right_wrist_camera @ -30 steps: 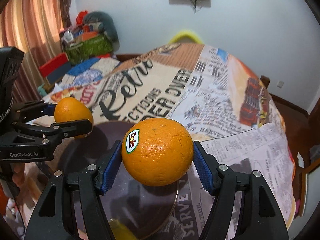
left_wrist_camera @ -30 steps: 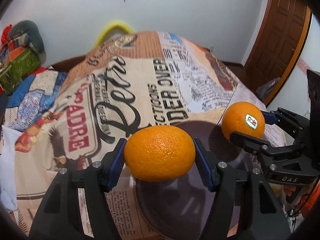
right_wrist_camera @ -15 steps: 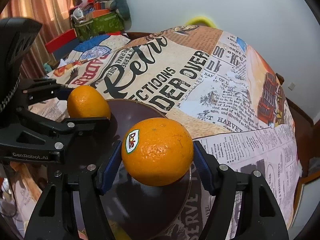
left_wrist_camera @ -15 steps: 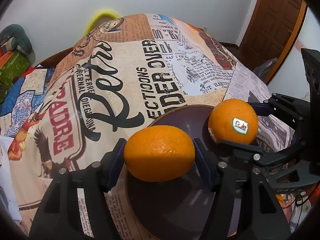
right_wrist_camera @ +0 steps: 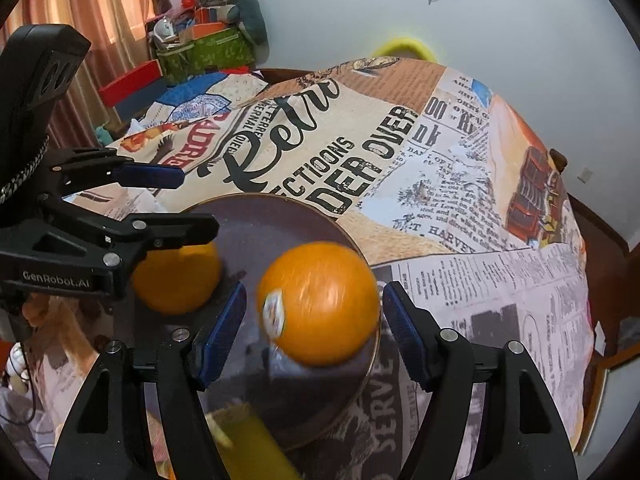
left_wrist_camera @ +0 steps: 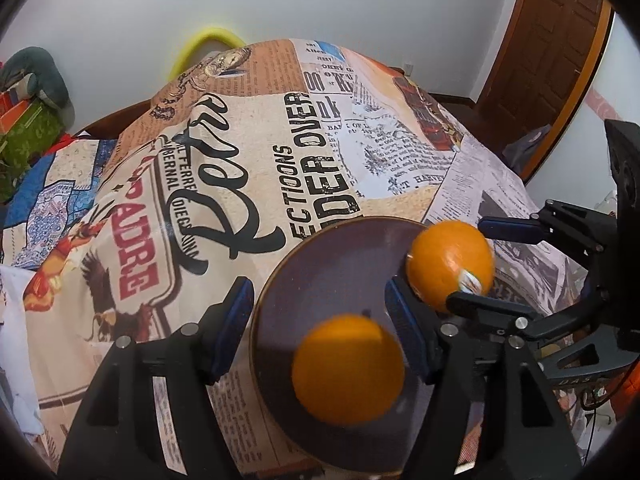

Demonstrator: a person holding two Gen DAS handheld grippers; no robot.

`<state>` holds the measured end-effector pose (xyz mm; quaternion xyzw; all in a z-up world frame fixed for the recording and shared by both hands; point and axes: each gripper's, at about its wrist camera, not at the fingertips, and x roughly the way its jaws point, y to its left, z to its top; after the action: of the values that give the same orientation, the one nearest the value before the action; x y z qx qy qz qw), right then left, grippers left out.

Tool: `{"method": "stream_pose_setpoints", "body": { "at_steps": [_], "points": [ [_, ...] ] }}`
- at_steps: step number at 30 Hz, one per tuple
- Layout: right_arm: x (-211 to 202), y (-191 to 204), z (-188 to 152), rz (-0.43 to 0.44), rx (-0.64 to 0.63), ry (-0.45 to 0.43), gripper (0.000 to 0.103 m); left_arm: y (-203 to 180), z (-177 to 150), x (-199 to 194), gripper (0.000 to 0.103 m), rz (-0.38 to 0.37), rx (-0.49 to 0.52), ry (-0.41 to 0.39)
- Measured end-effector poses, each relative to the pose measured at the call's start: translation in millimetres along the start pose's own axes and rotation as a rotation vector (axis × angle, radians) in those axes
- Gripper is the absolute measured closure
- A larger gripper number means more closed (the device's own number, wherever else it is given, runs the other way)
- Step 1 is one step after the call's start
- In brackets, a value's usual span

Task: Organize fruits
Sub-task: 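Lower both oranges onto the dark plate and open both tools, then grasp a peeled pomelo segment with the left tool while the right tool grasps a yellow cylinder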

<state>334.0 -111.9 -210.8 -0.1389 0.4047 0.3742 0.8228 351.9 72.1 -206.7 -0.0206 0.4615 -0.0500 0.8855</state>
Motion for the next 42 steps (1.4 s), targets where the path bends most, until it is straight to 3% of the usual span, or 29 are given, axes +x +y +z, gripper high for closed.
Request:
{"method": "stream_pose_setpoints", "body": {
  "at_steps": [12,22,28,33,42],
  "points": [
    [-62,9,-16,-0.023,0.068,-0.102,0.035,3,-26,-63,0.035,0.051,-0.056,-0.070],
    [-97,24,-50,-0.048,0.115,-0.137,0.033,0,-70,-100,0.023,0.081,-0.086,-0.077],
    [-105,37,-76,-0.084,0.151,-0.147,0.024,-2,-101,-96,0.023,0.079,-0.078,-0.031],
    [-103,53,-93,-0.136,0.161,-0.147,0.023,-3,-129,-78,0.023,0.076,-0.085,0.026],
    [-84,65,-114,-0.099,0.232,-0.101,0.022,0,-140,-55,0.021,0.014,-0.103,0.060]
  ]
}}
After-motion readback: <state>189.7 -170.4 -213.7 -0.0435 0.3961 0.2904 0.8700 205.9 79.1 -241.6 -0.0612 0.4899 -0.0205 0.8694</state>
